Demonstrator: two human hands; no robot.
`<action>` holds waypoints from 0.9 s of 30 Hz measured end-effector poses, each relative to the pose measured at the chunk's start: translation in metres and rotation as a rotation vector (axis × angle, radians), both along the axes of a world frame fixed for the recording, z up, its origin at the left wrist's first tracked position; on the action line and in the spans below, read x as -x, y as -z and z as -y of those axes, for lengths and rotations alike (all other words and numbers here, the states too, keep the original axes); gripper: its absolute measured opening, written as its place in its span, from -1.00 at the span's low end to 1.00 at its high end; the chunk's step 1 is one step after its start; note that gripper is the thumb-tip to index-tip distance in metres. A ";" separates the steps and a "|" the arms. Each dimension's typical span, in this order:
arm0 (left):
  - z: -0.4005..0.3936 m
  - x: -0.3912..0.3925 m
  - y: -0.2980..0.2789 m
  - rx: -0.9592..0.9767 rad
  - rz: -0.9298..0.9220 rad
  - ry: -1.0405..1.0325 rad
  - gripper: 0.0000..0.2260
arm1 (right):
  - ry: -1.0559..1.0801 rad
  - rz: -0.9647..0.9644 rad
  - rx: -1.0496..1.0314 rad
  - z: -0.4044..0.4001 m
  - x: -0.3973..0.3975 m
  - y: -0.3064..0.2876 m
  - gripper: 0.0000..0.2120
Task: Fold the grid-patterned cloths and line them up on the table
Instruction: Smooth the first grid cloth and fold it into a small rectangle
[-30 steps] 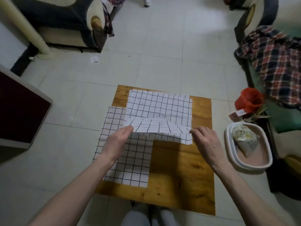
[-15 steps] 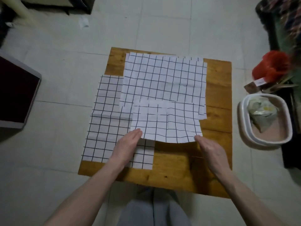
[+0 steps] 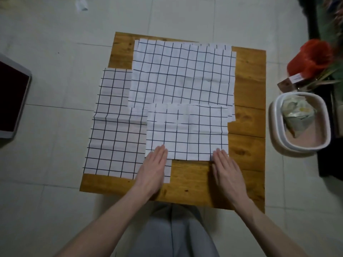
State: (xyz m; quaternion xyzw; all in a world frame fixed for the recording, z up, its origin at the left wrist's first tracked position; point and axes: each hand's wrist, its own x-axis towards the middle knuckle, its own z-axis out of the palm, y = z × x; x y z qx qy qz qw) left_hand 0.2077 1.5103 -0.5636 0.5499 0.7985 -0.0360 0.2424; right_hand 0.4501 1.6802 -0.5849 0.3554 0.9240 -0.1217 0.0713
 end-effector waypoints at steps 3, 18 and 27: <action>0.004 -0.025 0.006 -0.058 0.029 0.162 -0.27 | -0.125 -0.013 0.057 0.030 0.025 -0.001 -0.39; 0.014 -0.044 0.067 -0.092 -0.003 0.067 -0.17 | -0.214 -0.018 0.115 0.073 0.058 0.057 -0.25; 0.026 -0.035 0.069 -0.084 -0.011 -0.018 -0.27 | -0.209 0.008 0.099 0.071 0.056 0.056 -0.25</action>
